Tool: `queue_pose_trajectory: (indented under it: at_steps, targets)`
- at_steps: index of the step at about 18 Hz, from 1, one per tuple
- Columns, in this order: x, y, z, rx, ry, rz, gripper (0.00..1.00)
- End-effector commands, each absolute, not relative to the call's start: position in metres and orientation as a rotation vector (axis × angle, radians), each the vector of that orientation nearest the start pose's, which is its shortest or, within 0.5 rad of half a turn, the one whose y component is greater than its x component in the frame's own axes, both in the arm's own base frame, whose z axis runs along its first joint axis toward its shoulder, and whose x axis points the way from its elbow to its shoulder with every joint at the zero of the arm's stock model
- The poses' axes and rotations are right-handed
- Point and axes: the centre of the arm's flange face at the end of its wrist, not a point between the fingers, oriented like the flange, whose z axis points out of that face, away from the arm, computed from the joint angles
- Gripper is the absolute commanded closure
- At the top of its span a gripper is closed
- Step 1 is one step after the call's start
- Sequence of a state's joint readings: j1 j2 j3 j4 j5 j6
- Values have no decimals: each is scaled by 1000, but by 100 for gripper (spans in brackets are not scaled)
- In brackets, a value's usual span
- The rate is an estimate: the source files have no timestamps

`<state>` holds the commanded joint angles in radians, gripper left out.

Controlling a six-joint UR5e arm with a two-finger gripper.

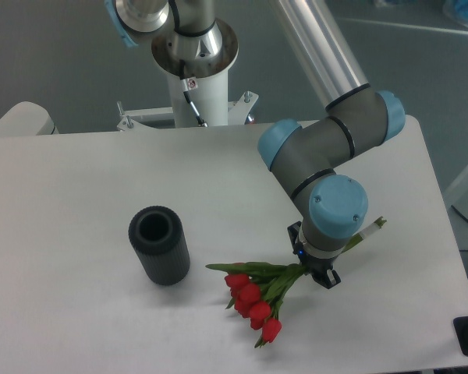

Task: Insert the flowers into the vase
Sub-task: 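Carry the red tulip bunch in the gripper toward the grey vase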

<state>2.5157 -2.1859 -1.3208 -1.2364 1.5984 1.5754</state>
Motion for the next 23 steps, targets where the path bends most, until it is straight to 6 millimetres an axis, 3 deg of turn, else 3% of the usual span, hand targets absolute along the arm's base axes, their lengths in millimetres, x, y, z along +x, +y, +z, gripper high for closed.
queue_pose_trajectory:
  at_steps: [9,15,18,23]
  targets:
    - [-495,521,266,-3013,968,-49,83]
    - [-486,527,273,-2981,811,-91,82]
    - [-474,536,285,-2901,641,-147,83]
    - [-436,566,292,-2829,465,-246,83]
